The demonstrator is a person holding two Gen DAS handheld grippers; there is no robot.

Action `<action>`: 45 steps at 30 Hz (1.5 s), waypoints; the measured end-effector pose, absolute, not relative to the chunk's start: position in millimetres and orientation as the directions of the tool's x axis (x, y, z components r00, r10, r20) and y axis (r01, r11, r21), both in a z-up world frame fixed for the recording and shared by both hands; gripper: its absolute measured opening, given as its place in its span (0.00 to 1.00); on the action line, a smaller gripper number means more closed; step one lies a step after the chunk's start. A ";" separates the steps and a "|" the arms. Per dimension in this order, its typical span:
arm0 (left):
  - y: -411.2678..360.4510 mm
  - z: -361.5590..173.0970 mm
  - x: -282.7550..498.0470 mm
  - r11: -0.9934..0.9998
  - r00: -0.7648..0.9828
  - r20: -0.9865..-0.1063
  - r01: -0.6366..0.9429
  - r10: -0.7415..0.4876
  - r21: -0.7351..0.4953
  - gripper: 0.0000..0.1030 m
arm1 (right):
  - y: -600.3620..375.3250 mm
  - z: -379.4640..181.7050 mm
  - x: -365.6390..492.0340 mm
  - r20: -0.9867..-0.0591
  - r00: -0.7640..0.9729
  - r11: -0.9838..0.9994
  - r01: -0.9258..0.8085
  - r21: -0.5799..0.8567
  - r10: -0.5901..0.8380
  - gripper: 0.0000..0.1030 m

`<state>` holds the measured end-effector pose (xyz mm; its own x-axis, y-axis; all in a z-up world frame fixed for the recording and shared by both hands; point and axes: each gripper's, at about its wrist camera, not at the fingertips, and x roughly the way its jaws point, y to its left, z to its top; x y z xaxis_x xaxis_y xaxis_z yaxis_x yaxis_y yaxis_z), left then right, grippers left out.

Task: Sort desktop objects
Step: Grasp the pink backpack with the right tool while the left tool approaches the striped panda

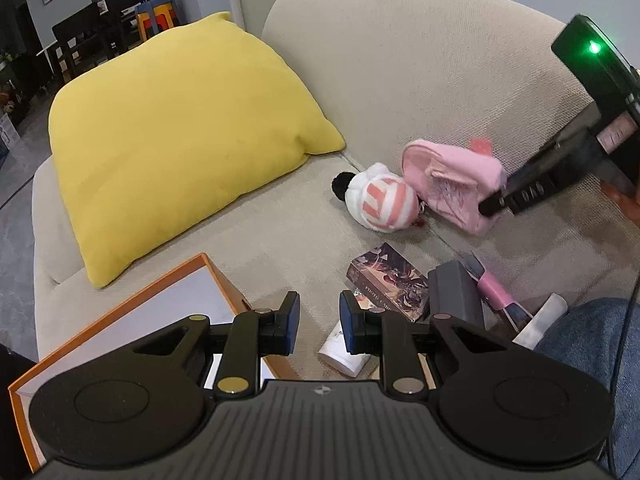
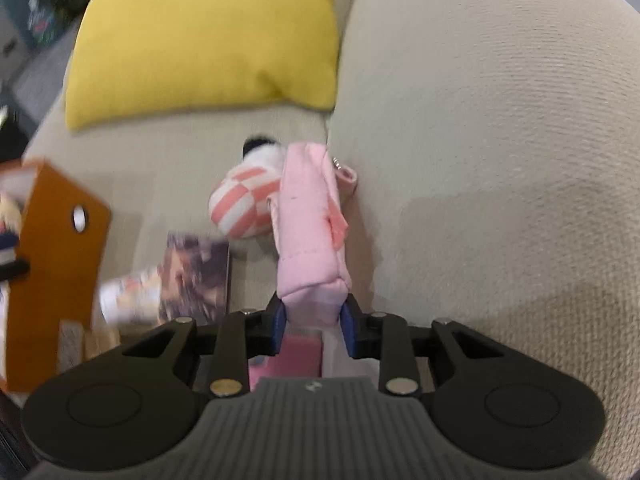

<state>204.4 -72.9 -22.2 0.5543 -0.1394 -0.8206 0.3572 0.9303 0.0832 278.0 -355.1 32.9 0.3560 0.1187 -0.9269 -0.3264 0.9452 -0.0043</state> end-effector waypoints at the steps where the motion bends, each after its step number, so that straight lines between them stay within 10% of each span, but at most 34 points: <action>1: -73.3 -23.0 206.0 0.931 0.553 -0.821 0.357 -0.141 0.081 0.24 | -349.5 30.9 277.3 -0.936 0.336 0.937 -0.349 -0.021 0.104 0.32; 22: -70.9 -30.6 223.1 0.927 0.533 -0.827 0.373 -0.178 0.041 0.24 | -311.9 23.5 319.2 -0.971 0.236 0.868 -0.474 -0.147 -0.036 0.49; 30: -77.0 -41.0 240.6 0.925 0.510 -0.839 0.379 -0.192 0.019 0.24 | -314.9 10.3 325.2 -0.973 0.227 0.881 -0.467 -0.078 0.035 0.32; 45: -108.3 -54.0 313.9 0.953 0.447 -0.864 0.285 -0.232 -0.108 0.31 | -345.1 8.0 340.9 -0.935 0.193 0.861 -0.477 0.176 0.298 0.27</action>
<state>313.9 -108.3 -54.0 0.4470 -0.2317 -0.8640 0.2847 0.9525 -0.1082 340.9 -345.1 8.0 0.1931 0.2981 -0.9348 -0.4774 0.8609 0.1759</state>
